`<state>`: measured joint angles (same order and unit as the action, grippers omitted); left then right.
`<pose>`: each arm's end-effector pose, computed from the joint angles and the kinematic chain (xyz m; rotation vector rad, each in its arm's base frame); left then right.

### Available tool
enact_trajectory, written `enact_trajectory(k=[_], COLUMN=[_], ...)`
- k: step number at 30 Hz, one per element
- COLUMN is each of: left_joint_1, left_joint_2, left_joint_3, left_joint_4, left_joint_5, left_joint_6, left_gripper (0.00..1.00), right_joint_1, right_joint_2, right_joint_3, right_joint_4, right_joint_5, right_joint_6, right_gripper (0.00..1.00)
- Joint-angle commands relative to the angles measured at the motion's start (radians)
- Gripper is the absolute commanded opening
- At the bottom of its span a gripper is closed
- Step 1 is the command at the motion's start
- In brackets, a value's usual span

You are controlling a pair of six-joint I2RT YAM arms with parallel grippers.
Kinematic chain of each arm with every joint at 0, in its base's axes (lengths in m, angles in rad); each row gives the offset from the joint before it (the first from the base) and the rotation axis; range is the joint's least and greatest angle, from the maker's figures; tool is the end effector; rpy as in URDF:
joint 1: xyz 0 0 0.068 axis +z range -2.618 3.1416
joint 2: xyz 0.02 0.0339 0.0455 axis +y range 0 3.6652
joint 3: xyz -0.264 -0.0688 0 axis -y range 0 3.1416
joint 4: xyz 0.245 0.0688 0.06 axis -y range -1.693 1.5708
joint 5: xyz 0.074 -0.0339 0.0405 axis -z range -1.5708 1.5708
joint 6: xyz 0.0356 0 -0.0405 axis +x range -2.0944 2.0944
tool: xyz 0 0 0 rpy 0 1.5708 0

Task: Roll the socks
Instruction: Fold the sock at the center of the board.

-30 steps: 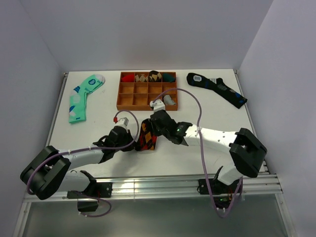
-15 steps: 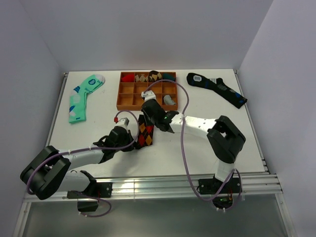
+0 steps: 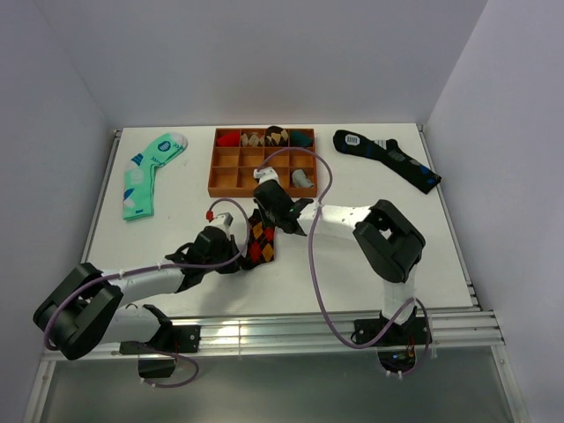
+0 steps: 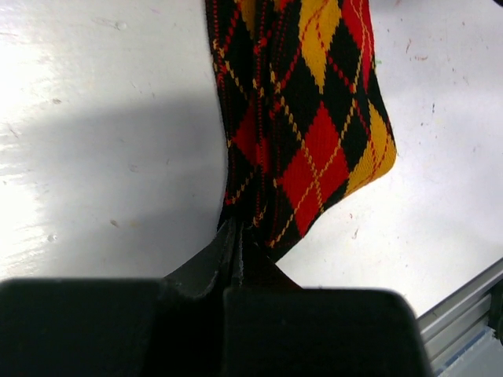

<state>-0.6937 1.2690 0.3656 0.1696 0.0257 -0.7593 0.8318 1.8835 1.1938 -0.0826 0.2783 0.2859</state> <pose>0.1699 -0.1424 0.1369 -0.0658 2.4292 -0.7413 0.2806 0.2934 0.1796 -0.4922 2.2657 0.2429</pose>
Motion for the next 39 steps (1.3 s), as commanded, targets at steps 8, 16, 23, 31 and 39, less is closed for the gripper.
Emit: enact_trajectory(k=[8, 16, 23, 31, 39], left_joint_1=[-0.018, -0.021, -0.021, -0.02, 0.091], left_joint_2=[-0.002, 0.007, -0.107, -0.295, -0.001], left_joint_3=[0.03, 0.035, 0.03, 0.143, 0.283], left_joint_4=[-0.061, -0.062, -0.119, -0.295, -0.305], left_joint_5=[0.045, 0.04, -0.027, -0.33, -0.389], left_joint_6=[0.031, 0.031, -0.011, -0.143, -0.173], left_gripper=[0.0, 0.0, 0.03, 0.13, 0.0], right_joint_1=[-0.01, -0.005, 0.012, 0.029, 0.05], right_joint_2=[0.02, 0.0, -0.056, -0.104, -0.112], right_joint_3=[0.093, 0.095, 0.058, 0.024, 0.02], right_joint_4=[0.049, 0.061, 0.063, 0.041, 0.032], right_joint_5=[0.024, 0.001, 0.001, -0.005, -0.021], right_joint_6=[-0.054, -0.073, -0.08, -0.083, -0.096], right_gripper=[0.04, 0.04, 0.04, 0.04, 0.04])
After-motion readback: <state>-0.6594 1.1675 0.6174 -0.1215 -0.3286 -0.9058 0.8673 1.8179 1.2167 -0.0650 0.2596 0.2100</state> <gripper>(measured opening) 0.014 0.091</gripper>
